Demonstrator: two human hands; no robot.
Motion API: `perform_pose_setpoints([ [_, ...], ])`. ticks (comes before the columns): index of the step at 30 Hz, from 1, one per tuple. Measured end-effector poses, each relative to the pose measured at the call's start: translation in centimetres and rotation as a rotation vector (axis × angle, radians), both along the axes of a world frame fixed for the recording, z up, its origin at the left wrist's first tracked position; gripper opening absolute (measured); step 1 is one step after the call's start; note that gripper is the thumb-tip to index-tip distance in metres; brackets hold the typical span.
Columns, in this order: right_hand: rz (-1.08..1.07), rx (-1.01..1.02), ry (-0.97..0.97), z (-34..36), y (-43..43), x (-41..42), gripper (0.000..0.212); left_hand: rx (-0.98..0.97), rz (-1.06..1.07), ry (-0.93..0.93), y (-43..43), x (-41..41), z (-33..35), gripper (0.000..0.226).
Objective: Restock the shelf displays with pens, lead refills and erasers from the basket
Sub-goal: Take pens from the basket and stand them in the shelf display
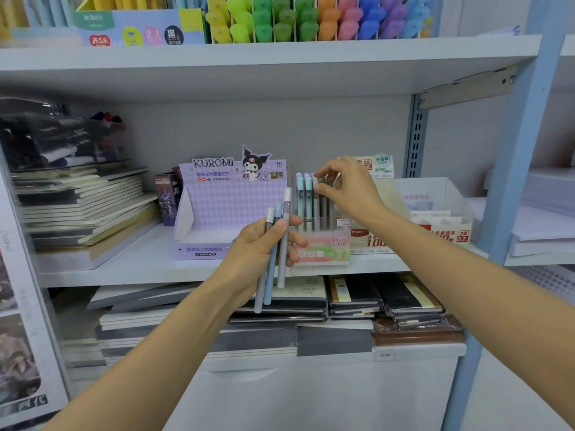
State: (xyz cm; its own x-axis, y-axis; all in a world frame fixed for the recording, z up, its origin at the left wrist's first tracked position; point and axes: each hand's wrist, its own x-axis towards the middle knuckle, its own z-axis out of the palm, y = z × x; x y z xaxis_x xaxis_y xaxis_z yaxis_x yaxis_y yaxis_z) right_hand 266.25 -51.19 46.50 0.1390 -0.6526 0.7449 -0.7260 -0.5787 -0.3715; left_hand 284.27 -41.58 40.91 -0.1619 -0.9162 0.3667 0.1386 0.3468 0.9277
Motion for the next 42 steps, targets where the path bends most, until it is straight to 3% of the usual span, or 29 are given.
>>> perform_pose_setpoints([
  [4,0.156,0.044,-0.205,0.5,1.6,-0.3,0.022,0.004,0.000,-0.013,0.3,-0.3,0.1,0.028],
  [6,0.346,0.204,-0.334,0.7,2.9,-0.6,0.023,0.010,-0.001,-0.013,0.4,-0.7,0.2,0.028],
  [10,0.611,0.486,-0.288,-0.1,4.8,-0.4,0.025,0.009,-0.023,-0.026,0.8,-1.7,0.5,0.028],
  [14,0.642,0.463,-0.347,0.4,5.5,-1.0,0.015,0.038,-0.034,-0.022,1.1,-2.4,0.8,0.031],
  [17,0.623,0.426,-0.514,1.8,5.5,-2.2,0.012,0.065,0.016,0.009,1.1,-1.9,1.0,0.030],
  [21,0.516,0.240,-0.679,3.5,5.0,-3.6,0.010,0.095,0.135,0.002,0.8,-1.2,0.9,0.028],
  [28,0.252,0.043,-0.522,2.7,3.1,-3.7,0.003,0.180,0.118,0.058,0.5,-1.6,1.2,0.016],
  [36,0.221,0.076,-0.354,0.0,1.7,-2.3,0.007,0.096,0.054,0.053,0.5,-0.9,0.4,0.024],
  [42,0.234,0.076,-0.174,0.7,1.4,-2.6,0.009,0.029,0.080,-0.061,0.1,-0.5,-0.3,0.028],
])
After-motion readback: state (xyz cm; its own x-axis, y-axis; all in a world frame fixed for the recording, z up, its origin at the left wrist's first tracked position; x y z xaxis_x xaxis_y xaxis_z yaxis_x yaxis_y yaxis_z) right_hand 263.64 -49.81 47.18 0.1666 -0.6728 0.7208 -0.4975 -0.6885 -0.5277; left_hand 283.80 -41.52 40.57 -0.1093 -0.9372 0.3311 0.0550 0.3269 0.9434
